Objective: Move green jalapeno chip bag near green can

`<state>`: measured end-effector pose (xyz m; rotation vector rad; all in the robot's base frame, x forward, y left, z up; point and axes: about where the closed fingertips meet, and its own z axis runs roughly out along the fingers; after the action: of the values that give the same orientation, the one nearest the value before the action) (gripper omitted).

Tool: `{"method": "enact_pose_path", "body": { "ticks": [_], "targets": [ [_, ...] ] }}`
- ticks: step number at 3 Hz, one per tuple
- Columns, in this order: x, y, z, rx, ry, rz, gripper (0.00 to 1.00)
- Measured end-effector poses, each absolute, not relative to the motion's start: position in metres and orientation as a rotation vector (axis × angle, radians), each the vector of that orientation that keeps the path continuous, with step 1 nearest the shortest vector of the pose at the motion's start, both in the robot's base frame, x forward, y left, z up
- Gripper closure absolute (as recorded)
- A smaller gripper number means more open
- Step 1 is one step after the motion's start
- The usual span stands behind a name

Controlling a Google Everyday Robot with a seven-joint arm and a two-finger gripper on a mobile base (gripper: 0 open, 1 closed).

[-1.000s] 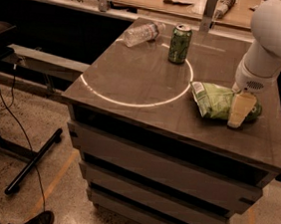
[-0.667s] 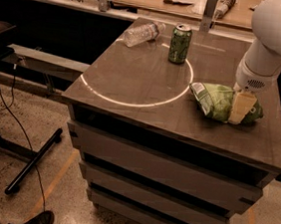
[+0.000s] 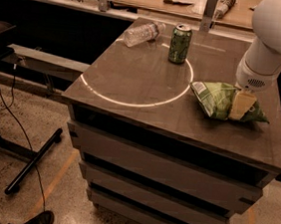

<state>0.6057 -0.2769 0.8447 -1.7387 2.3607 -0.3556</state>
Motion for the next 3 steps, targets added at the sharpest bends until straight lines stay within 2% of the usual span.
{"method": "enact_pose_path", "body": {
  "ticks": [3],
  "targets": [
    [0.638, -0.280, 0.900, -1.643, 2.290, -0.395, 1.00]
  ]
}}
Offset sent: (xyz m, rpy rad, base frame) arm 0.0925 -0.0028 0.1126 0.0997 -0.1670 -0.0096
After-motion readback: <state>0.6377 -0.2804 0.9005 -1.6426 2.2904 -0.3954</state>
